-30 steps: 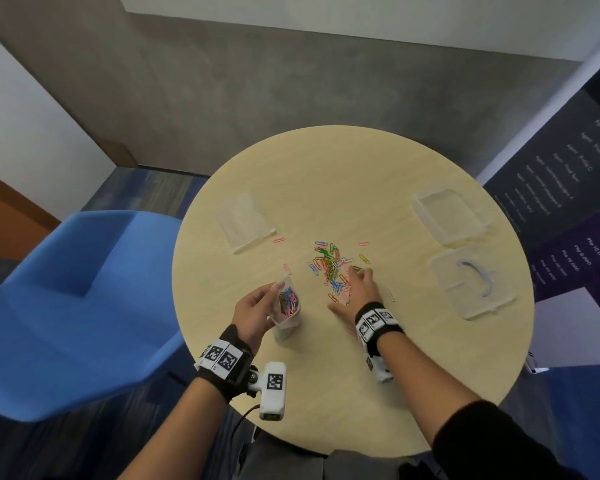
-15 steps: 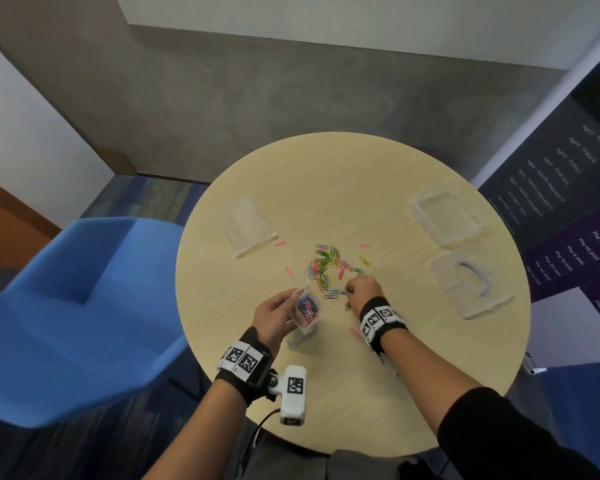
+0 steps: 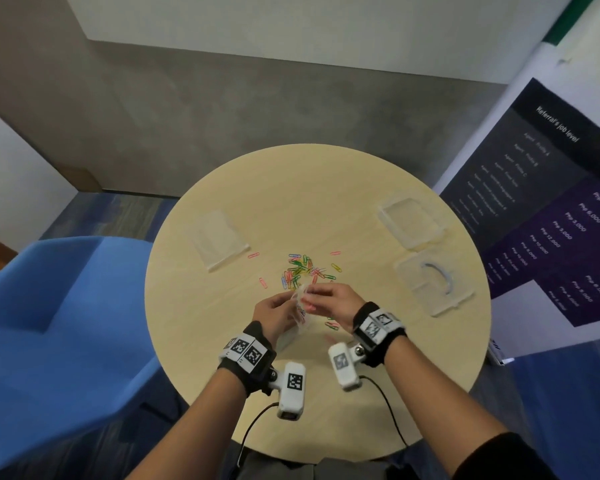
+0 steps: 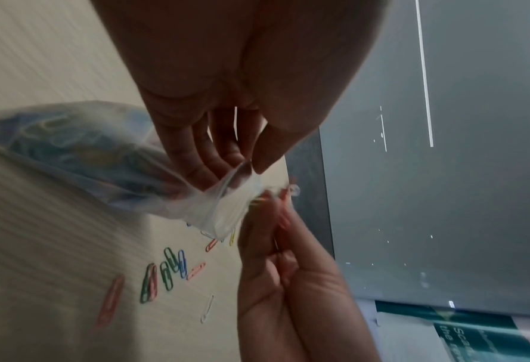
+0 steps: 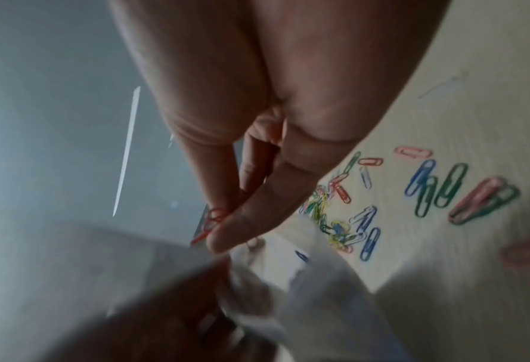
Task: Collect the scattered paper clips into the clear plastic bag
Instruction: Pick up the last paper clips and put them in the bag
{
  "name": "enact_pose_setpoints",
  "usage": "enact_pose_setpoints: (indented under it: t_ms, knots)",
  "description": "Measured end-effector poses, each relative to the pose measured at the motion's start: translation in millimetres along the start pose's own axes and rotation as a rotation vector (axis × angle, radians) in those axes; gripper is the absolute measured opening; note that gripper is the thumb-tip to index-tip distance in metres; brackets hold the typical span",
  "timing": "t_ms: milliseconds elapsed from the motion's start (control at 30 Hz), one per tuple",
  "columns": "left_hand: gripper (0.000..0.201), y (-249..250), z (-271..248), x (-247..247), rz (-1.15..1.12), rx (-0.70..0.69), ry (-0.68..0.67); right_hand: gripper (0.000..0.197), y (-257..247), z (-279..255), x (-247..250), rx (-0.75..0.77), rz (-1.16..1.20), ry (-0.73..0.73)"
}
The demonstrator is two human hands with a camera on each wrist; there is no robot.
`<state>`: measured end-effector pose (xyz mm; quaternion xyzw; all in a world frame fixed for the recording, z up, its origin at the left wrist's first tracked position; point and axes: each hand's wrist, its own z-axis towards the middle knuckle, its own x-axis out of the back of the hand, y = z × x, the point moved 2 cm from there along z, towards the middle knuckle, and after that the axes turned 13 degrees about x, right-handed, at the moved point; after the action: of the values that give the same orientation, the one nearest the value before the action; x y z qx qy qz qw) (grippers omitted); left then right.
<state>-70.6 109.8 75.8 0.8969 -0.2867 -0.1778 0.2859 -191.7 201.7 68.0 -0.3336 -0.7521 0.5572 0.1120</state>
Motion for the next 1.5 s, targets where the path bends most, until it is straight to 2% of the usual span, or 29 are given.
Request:
enact_pose_setpoints:
  t_ms: [100, 167, 233, 300, 367, 433, 533, 600, 667, 700, 767, 800, 867, 933, 1033, 1133, 1200, 1367, 1433, 1500]
  knots:
    - [0.021, 2, -1, -3, 0.023, -0.025, 0.010, 0.013, 6, 3, -7, 0.103, -0.563, -0.012]
    - [0.022, 2, 1, -3, 0.045, -0.032, 0.018, 0.014, 1, 4, -13, 0.161, -0.788, 0.015]
    - [0.024, 2, 3, 0, 0.048, -0.043, 0.034, 0.029, -7, 5, -21, 0.178, -0.897, -0.015]
    - [0.022, 4, 5, 6, 0.036, -0.049, 0.047, 0.039, -13, 6, -31, 0.178, -0.976, -0.124]
    - [0.020, 7, 5, 13, 0.020, -0.041, 0.048, 0.029, -18, 8, -38, 0.220, -1.044, -0.223]
    - [0.022, 9, 6, 18, -0.004, -0.026, 0.041, 0.019, -21, 12, -37, 0.243, -0.979, -0.242]
    - [0.027, 14, 4, 31, -0.027, -0.042, 0.056, 0.013, -26, 33, -26, 0.263, -0.732, -0.173]
    - [0.028, 15, 6, 43, -0.063, -0.046, 0.091, 0.011, -26, 56, -7, 0.264, -0.643, -0.002]
    - [0.028, 15, 4, 53, -0.091, -0.051, 0.109, 0.019, -17, 87, 22, 0.233, -0.824, 0.200]
    - [0.028, 15, 2, 58, -0.103, -0.058, 0.113, 0.031, -11, 101, 35, 0.169, -0.999, 0.233]
    - [0.027, 14, -1, 68, -0.121, -0.076, 0.123, 0.061, 6, 122, 47, -0.013, -1.272, 0.169]
    - [0.027, 14, -3, 73, -0.126, -0.084, 0.130, 0.070, 14, 128, 46, -0.074, -1.338, 0.130]
    - [0.027, 11, -5, 82, -0.141, -0.091, 0.148, 0.076, 26, 133, 31, -0.081, -1.385, 0.061]
    - [0.026, 10, -6, 90, -0.173, -0.091, 0.163, 0.080, 35, 133, 7, -0.013, -1.423, -0.026]
    - [0.024, 9, -9, 94, -0.198, -0.098, 0.173, 0.075, 49, 127, -20, 0.061, -1.587, -0.143]
    - [0.025, 9, -9, 94, -0.189, -0.092, 0.183, 0.048, 53, 118, -36, 0.150, -1.749, -0.257]
    - [0.025, 9, -9, 91, -0.184, -0.084, 0.183, 0.036, 50, 114, -38, 0.202, -1.772, -0.313]
    - [0.025, 9, -8, 82, -0.142, -0.069, 0.186, 0.027, 28, 109, -22, 0.210, -1.790, -0.380]
    - [0.025, 7, -8, 79, -0.131, -0.056, 0.180, 0.028, 22, 108, -6, 0.132, -1.636, -0.278]
    - [0.023, 6, -10, 77, -0.124, -0.046, 0.175, 0.023, 18, 104, 14, 0.085, -1.329, -0.044]
